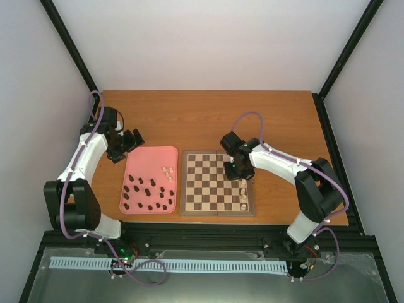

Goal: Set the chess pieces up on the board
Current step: Place the chess piece on the chessboard.

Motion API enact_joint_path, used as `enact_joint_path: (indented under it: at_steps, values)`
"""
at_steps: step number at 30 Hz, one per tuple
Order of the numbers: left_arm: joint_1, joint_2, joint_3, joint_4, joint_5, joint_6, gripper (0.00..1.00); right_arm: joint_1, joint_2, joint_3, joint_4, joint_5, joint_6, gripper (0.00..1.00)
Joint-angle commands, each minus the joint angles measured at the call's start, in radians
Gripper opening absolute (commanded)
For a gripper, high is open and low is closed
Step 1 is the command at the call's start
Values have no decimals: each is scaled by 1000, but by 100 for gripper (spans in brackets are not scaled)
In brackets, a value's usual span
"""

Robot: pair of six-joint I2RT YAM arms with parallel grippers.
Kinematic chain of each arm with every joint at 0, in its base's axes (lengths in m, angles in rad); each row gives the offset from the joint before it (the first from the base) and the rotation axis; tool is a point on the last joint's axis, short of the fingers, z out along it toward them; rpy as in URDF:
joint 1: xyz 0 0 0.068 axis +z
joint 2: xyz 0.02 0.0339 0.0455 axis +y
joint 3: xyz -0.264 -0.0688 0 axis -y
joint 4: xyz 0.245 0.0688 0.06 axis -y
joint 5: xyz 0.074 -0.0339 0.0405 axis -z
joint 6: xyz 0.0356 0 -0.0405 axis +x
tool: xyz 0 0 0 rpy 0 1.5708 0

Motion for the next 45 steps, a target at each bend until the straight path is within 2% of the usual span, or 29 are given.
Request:
enact_joint_path:
  at_steps: [1,16,30,36,41,45]
  values:
    - [-2,-21,2,3,-3,14,100,-7,11,27,14,17,17,12]
    - [-2,-31,1,-5,-6,19,100,-7,20,14,27,33,23,13]
    - [-2,-27,-2,-1,-3,17,100,-7,-20,19,20,25,14,25]
    - [-2,-25,-8,7,0,14,100,14,-50,99,-31,33,0,27]
    - [-2,-30,-7,7,-1,13,100,61,-68,185,-65,71,-1,36]
    - [-2,-35,-9,4,-1,11,100,91,-7,288,-59,23,-27,40]
